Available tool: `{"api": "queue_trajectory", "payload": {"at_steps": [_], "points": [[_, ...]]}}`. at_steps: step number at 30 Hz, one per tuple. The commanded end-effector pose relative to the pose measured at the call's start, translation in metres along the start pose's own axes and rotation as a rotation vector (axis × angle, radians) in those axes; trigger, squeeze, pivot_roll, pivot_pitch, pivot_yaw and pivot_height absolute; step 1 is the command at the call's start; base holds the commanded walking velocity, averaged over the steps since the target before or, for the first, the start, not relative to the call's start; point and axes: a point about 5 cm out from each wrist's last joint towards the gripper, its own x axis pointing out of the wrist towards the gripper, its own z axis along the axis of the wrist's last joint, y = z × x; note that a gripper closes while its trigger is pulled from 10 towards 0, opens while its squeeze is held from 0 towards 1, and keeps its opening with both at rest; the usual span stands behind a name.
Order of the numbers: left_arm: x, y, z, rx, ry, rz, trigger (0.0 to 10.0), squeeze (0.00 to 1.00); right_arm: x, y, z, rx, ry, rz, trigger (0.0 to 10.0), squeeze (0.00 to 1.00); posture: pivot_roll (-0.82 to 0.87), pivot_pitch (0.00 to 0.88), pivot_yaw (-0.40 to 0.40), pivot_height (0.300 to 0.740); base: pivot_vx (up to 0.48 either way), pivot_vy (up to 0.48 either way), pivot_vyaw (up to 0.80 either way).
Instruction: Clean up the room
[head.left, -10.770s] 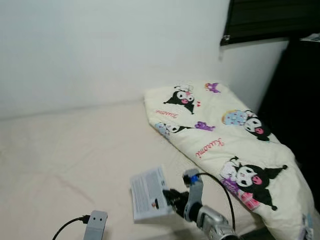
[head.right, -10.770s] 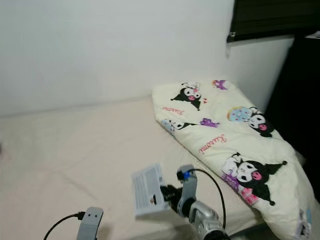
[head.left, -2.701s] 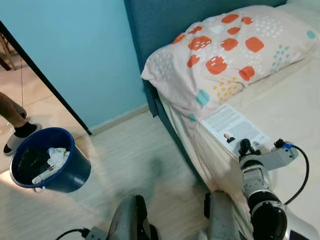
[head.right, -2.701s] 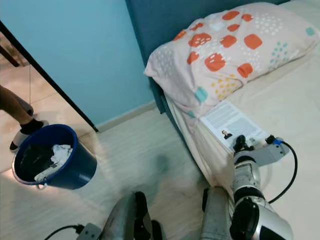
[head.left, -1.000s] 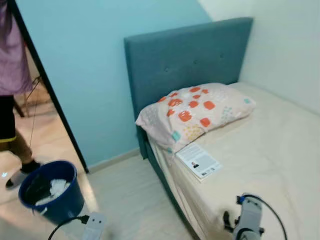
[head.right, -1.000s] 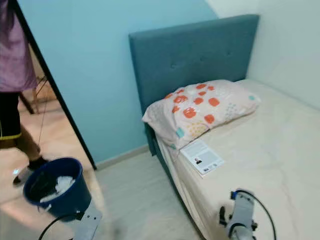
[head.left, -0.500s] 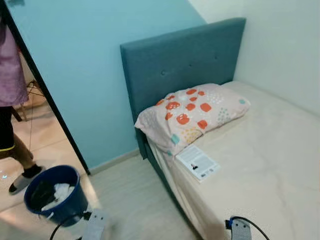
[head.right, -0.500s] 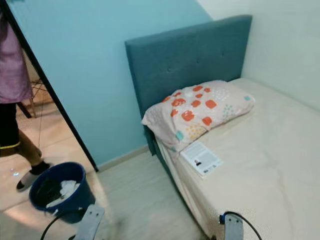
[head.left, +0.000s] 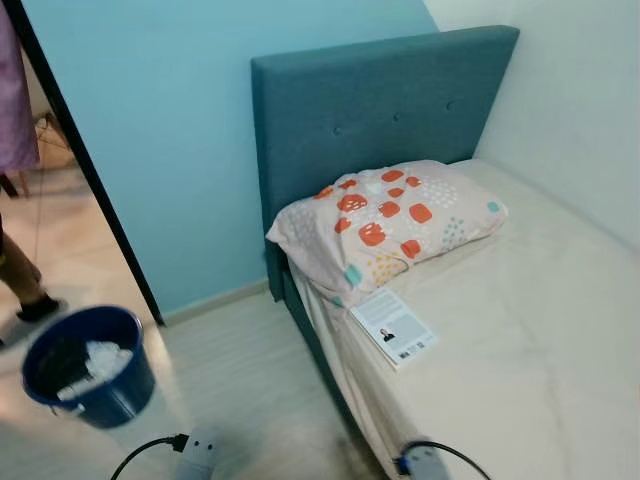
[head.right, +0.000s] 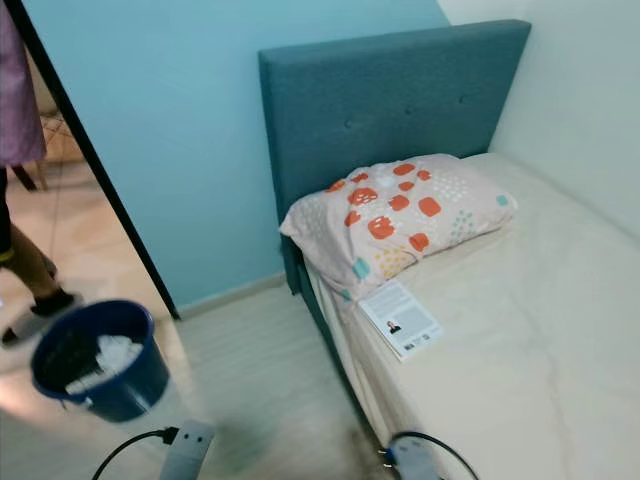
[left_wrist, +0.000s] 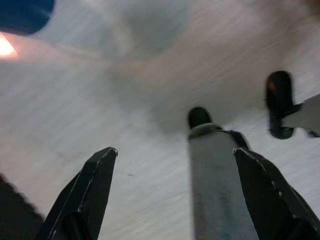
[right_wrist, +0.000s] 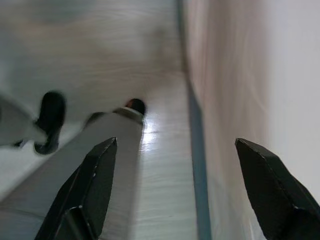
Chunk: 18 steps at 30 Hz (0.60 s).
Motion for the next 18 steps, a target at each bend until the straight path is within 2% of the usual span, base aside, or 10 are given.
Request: {"api": "queue_trajectory", "payload": {"at_steps": [1,6,8,18], "points": [[-0.002,0.000,-0.013,-0.026,0.033,0.000,10.0,0.00,-0.002,0.010,-0.013,-0.033,0.062,0.047,10.0,0.00,-0.06,0.122,-0.065,0.740,0.000,0.000,0.00],[-0.006,0.005,-0.031,-0.054,0.095,0.016,10.0,0.00,0.000,0.005,-0.008,-0.054,0.080,0.003,10.0,0.00,-0.05,0.125,-0.056,0.740,0.000,0.000,0.00],[-0.007,0.008,-0.036,-0.028,0.118,0.024,10.0,0.00,0.001,0.005,-0.006,-0.076,0.084,0.000,10.0,0.00,-0.04,0.126,-0.048,0.740,-0.156,0.000,0.00],[-0.005,0.012,-0.027,-0.018,0.098,0.024,10.0,0.00,-0.003,0.009,-0.022,-0.114,0.140,0.006,10.0,0.00,-0.04,0.112,-0.039,0.740,-0.374,0.000,0.00]]}}
